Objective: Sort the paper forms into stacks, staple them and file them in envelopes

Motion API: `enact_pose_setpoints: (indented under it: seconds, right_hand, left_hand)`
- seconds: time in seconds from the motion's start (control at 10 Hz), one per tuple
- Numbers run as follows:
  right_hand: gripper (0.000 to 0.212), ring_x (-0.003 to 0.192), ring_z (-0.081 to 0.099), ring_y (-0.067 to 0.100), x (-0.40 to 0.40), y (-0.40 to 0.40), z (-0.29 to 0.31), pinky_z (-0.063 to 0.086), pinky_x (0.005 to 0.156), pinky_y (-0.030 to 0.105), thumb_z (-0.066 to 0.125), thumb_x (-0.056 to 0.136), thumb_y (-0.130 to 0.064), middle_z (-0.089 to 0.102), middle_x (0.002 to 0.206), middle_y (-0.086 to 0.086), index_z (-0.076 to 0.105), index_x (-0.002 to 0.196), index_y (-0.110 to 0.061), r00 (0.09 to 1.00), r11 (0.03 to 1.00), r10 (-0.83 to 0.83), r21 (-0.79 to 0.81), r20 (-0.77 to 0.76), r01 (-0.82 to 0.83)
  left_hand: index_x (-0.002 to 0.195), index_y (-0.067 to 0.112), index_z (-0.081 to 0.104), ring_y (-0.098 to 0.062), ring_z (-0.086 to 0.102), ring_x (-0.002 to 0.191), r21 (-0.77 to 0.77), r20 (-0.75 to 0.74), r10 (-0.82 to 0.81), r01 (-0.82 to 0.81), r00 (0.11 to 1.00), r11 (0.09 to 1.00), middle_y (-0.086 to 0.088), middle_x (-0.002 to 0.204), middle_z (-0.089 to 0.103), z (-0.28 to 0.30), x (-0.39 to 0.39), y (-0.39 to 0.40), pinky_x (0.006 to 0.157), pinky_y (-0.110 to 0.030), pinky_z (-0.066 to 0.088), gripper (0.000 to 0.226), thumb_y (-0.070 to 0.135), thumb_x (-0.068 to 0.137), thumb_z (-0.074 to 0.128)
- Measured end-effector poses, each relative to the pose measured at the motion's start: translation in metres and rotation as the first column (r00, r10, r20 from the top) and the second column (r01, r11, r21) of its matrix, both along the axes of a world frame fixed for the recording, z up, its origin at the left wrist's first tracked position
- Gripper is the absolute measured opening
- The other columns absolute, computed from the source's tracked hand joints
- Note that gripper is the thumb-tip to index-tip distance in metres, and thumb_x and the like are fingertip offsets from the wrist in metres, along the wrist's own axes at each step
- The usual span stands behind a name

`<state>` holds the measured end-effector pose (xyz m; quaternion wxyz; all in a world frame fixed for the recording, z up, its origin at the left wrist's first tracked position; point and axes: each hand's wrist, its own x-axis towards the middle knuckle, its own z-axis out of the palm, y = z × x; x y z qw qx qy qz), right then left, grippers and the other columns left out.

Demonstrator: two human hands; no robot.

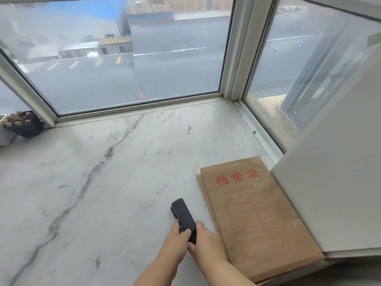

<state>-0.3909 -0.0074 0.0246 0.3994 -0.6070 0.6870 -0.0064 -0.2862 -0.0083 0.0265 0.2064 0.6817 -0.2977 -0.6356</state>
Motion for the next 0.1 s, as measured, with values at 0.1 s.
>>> enact_pose_setpoints:
  seconds: [0.1]
  right_hand:
    - [0.055,0.117,0.057,0.019,-0.0017,-0.0015,0.0084,0.047,0.093,0.029,0.061,0.090,-0.040,0.060,0.126,0.000,0.038,0.135,-0.019,0.996,0.994,-0.090,0.062,0.030,0.088]
  left_hand:
    - [0.150,0.018,0.030,-0.018,0.048,0.128,-0.033,0.097,-0.017,0.020,0.995,0.999,-0.002,0.143,0.047,0.0041,0.0076,0.0009,0.105,-0.029,0.035,0.052,0.014,0.099,0.042]
